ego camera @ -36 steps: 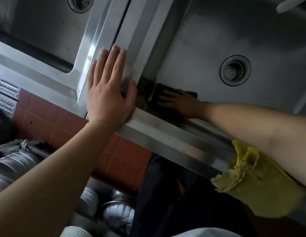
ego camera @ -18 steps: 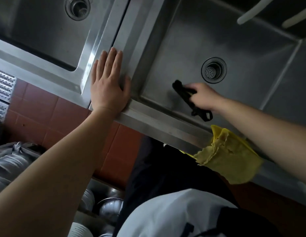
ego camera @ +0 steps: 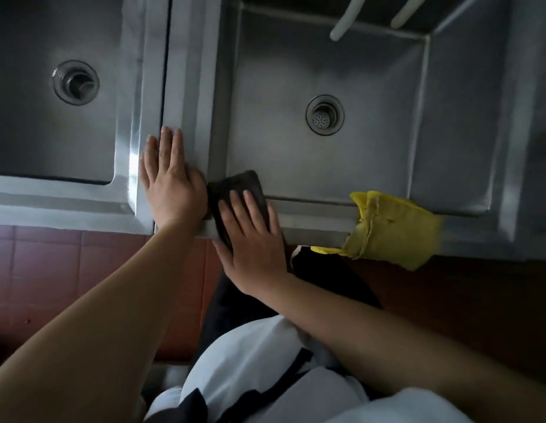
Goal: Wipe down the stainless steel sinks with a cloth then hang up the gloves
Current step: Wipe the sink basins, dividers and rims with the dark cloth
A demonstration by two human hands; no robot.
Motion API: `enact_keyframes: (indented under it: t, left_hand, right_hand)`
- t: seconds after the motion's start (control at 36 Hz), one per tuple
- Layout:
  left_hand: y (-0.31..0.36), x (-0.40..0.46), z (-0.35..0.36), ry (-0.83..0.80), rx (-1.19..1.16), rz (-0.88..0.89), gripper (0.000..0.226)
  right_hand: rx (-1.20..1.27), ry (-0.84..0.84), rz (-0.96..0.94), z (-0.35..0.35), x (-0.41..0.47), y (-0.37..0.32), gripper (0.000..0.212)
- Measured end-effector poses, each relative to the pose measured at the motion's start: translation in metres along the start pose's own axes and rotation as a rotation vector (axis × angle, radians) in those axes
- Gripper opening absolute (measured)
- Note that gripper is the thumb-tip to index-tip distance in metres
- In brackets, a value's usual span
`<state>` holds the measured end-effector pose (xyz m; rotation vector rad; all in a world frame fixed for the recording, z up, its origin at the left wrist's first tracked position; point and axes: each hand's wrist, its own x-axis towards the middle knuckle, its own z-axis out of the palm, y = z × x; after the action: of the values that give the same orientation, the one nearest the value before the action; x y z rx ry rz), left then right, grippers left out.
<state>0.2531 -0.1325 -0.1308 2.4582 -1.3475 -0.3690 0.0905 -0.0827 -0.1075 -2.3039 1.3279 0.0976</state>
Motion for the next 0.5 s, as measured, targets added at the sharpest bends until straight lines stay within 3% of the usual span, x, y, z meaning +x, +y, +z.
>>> enact_keyframes:
  t: [0.14,0.22,0.33,0.44,0.5]
  left_hand:
    - [-0.001,0.001,0.000,-0.035,0.017,0.018,0.064]
    - [-0.001,0.000,-0.002,-0.067,0.026,0.037,0.064]
    - [-0.001,-0.002,-0.005,-0.093,0.035,0.044,0.066]
    - [0.002,-0.002,-0.008,-0.112,0.021,0.042,0.068]
    - [0.002,-0.003,-0.009,-0.114,0.012,0.041,0.068]
  right_hand:
    - [0.032,0.075,0.023,-0.008,-0.012,0.015,0.053]
    - [0.023,0.156,0.210,-0.018,-0.039,0.049,0.049]
    - [-0.064,0.128,0.436,-0.029,-0.065,0.085,0.050]
    - [0.022,0.187,0.509,-0.028,-0.056,0.065,0.051]
    - [0.067,0.206,0.424,-0.021,-0.048,0.040,0.053]
